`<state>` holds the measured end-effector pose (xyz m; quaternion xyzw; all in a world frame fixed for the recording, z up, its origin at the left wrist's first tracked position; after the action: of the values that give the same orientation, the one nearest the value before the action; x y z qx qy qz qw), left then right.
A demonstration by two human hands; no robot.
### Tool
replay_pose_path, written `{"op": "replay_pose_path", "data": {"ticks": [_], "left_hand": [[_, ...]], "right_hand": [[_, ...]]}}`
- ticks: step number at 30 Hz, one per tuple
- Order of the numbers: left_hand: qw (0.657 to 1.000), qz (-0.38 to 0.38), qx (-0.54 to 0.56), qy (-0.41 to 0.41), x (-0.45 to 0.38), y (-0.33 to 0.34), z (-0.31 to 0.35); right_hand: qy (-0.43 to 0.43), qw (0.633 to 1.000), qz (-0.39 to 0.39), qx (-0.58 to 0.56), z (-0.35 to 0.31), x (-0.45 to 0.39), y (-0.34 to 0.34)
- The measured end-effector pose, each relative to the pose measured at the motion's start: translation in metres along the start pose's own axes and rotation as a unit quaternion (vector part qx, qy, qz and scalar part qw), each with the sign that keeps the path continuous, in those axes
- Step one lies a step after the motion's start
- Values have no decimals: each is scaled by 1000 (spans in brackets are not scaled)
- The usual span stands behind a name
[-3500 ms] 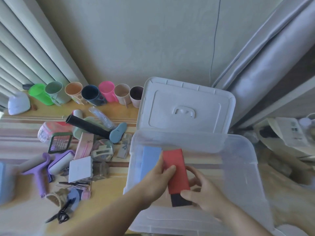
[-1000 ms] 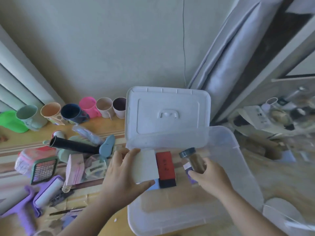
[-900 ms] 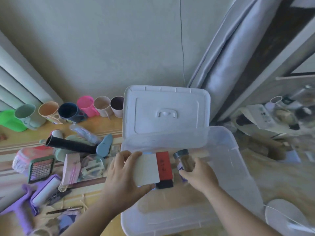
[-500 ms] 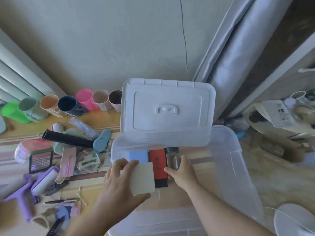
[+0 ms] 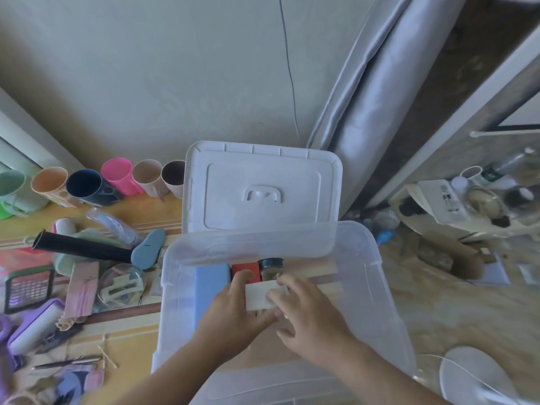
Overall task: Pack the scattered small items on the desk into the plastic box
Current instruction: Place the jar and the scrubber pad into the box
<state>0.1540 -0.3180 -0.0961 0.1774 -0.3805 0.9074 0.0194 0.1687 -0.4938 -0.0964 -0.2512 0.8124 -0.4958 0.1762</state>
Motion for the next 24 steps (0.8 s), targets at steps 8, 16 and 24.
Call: {"op": "replay_pose_path", "data": {"ticks": [8,16,24], "left_hand": [[929,-167,188,-270,-7,27,-2],[952,-210,125,-186,-8,22,-2],[954,101,-168,226,40,-36,-57]], "right_hand": [[42,994,-101,-10,21,4,0],[103,990,-69,73,60,-11,12],[283,948,-112,90,132,-33,62]]}}
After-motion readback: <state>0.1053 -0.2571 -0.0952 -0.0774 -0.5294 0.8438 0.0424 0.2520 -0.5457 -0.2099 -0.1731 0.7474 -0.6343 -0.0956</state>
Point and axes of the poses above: each hand's wrist, its own x-axis away from the middle knuckle, its own y-axis out of the palm, z = x × y, the point moved 4 cm from there along -x, towards the middle knuckle, and after that the axes turned 8 degrees about z, right-handed, at the moved point
